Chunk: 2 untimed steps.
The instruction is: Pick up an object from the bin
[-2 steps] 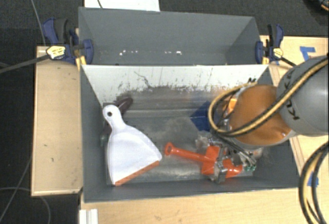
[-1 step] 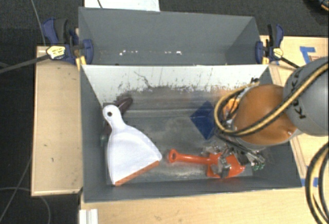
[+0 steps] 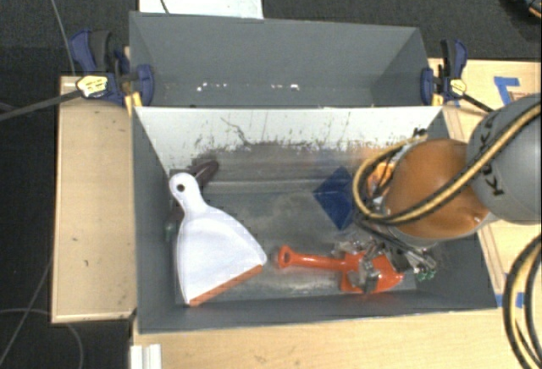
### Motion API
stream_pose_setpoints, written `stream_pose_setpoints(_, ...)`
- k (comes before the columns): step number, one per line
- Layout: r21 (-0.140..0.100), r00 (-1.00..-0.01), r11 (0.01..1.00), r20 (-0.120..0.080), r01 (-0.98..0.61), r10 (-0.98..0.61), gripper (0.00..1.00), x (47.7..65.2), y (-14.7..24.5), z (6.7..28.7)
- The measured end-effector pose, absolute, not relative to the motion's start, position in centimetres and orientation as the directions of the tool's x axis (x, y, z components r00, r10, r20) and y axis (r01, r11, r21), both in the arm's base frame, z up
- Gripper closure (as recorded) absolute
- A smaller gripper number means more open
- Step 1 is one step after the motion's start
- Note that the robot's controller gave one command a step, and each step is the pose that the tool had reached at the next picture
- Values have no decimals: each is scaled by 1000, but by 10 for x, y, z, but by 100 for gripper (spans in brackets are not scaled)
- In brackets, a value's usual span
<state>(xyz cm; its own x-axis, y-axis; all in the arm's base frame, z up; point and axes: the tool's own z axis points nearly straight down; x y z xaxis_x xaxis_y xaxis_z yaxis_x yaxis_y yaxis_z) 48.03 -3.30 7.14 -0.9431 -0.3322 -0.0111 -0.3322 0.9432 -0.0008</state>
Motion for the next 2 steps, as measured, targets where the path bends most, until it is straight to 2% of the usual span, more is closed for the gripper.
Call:
stream_pose_setpoints(1, 4, -944, 944, 0, -331, -331, 100, 477, -33, 97)
stream_pose_setpoints(2, 0, -944, 944, -10, -329, -329, 100, 480, -33, 135)
